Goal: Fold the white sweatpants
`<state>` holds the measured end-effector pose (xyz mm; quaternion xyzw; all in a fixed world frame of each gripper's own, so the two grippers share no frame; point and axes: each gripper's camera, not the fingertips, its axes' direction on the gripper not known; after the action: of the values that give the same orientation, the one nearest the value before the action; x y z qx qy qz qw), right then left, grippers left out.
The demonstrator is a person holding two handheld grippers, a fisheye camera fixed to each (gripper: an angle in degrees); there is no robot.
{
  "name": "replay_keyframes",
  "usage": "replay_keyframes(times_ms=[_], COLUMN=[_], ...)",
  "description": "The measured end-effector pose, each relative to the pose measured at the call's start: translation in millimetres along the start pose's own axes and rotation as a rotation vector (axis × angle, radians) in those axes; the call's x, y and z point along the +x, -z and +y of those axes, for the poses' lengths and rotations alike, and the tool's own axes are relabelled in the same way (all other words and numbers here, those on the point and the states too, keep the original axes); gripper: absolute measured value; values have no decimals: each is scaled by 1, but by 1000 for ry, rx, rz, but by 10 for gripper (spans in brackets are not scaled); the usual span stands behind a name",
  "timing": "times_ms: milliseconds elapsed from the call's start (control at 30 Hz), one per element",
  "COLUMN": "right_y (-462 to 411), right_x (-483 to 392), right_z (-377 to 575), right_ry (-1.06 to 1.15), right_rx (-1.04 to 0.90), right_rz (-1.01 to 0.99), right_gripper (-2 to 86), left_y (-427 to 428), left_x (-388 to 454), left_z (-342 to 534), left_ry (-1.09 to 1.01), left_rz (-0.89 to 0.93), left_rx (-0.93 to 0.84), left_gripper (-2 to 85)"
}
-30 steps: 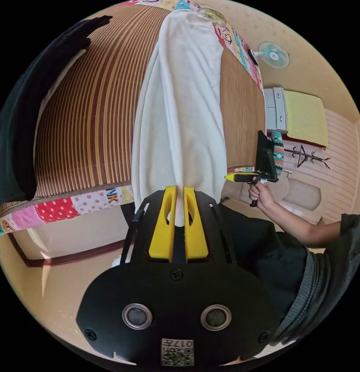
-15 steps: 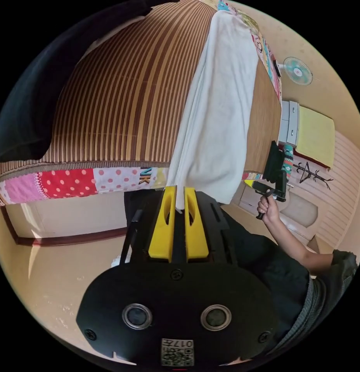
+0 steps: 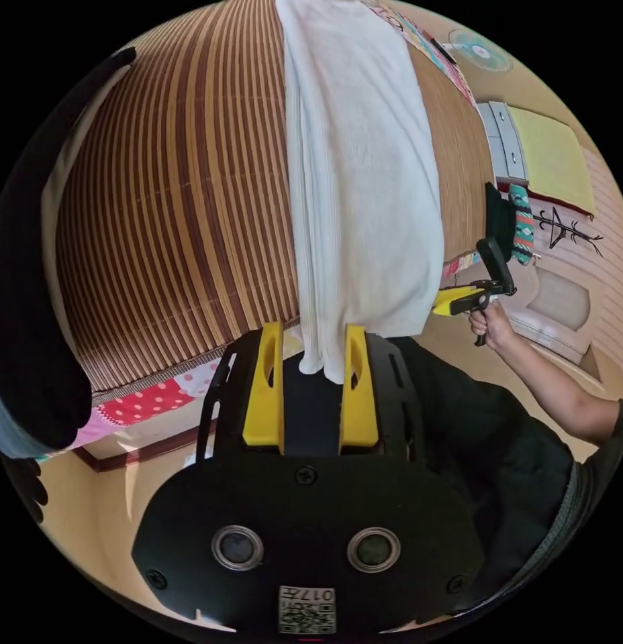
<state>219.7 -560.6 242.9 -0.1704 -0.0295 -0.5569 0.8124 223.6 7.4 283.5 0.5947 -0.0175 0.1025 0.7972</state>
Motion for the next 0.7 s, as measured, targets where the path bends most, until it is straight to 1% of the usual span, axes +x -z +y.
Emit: replay_keyframes(times_ms=[67, 167, 233, 300, 367, 433, 500, 567, 600, 700], right_y=[1, 14, 25, 29, 36, 54, 75, 99, 115, 138], right_x=[3, 13, 21, 24, 20, 13, 4, -7, -15, -46], right_z=[3, 9, 20, 31, 45, 71, 96, 128, 151, 209], right_ry=[9, -2, -19, -15, 26, 105, 169, 218, 248, 323], right_rx=[9, 50, 90, 84, 72, 76, 103, 138, 150, 104], right_rz=[-26, -91, -160, -201, -229, -375, -487, -553, -589, -681], right_gripper=[166, 157, 129, 100, 73, 52, 43, 36, 33, 25], left_y=[-8, -25, -31, -38, -48, -46, -36, -8, 1, 35], left_x=[-1, -4, -13, -23, -31, -32, -32, -24, -20, 3], left_z=[4, 15, 17, 14, 10, 13, 18, 34, 40, 74], left_ry=[-29, -49, -32, -9, -32, -69, -119, -198, -220, -304], left_rz=[71, 24, 25, 71, 146, 153, 247, 440, 477, 641], left_rx=[-60, -132, -132, -123, -153, -151, -162, -131, -117, -91], left_gripper=[141, 146, 154, 151, 108, 59, 53, 51, 51, 50])
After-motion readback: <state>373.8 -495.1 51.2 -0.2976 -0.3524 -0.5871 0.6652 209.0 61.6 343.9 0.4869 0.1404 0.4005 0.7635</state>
